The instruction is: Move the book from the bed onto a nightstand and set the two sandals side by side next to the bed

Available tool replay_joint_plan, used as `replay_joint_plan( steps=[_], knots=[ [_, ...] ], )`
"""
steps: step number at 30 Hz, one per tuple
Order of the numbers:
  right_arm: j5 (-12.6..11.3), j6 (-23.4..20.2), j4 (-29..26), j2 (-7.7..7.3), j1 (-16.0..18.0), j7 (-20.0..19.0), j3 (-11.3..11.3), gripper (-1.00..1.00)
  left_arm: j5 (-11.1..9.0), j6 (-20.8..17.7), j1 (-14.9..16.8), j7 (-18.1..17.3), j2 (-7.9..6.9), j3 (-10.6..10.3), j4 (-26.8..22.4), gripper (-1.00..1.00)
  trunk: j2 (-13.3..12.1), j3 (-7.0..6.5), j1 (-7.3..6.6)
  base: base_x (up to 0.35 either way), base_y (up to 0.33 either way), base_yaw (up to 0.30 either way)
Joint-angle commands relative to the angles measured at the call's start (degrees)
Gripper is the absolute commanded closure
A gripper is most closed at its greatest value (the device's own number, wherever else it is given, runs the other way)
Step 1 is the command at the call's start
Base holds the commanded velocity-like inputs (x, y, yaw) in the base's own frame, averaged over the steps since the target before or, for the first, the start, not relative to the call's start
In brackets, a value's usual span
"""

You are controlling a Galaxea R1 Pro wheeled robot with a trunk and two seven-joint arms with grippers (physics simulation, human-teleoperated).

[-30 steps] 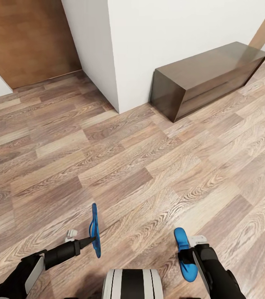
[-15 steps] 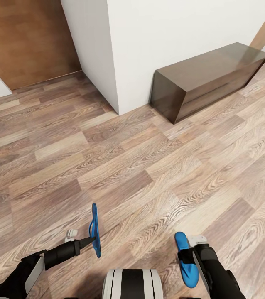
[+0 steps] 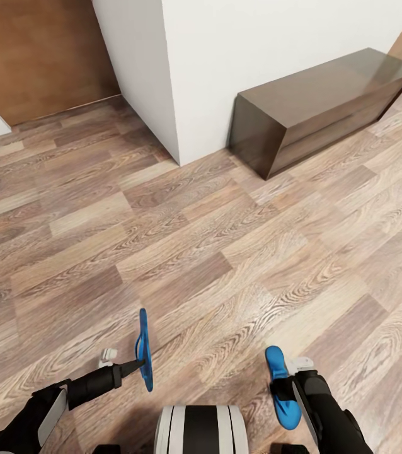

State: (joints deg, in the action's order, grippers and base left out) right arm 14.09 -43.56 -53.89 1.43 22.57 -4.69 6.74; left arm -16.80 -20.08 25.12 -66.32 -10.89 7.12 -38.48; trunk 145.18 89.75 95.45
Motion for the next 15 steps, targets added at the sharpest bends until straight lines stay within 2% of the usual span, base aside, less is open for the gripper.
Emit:
replay_joint_plan(
  steps=[1, 6, 11, 15],
  knots=[
    [0.6, -0.2, -0.1, 0.06, 0.0, -0.5, 0.2, -1.00, -0.2, -0.5, 0.0, -0.2, -0.01, 0.0, 0.0, 1.00, 0.0, 0.26, 0.01, 0.000, 0.000, 0.000],
    [0.6, -0.2, -0.1, 0.06, 0.0, -0.5, 0.2, -1.00, -0.2, -0.5, 0.0, -0.2, -0.01, 0.0, 0.1, 1.00, 0.1, 1.37, 0.14, 0.000, 0.000, 0.000],
    [0.6, 0.2, -0.3, 0.06, 0.0, -0.5, 0.2, -1.00, -0.2, -0.5, 0.0, -0.2, 0.03, 0.0, 0.1, 1.00, 0.1, 1.37, 0.14, 0.000, 0.000, 0.000],
    [0.5, 8.8, -0.4, 0.02, 0.0, -0.5, 0.4, -1.00, -0.2, -0.5, 0.0, -0.2, 0.06, 0.0, 0.2, 1.00, 0.1, 1.37, 0.14, 0.000, 0.000, 0.000]
  ],
)
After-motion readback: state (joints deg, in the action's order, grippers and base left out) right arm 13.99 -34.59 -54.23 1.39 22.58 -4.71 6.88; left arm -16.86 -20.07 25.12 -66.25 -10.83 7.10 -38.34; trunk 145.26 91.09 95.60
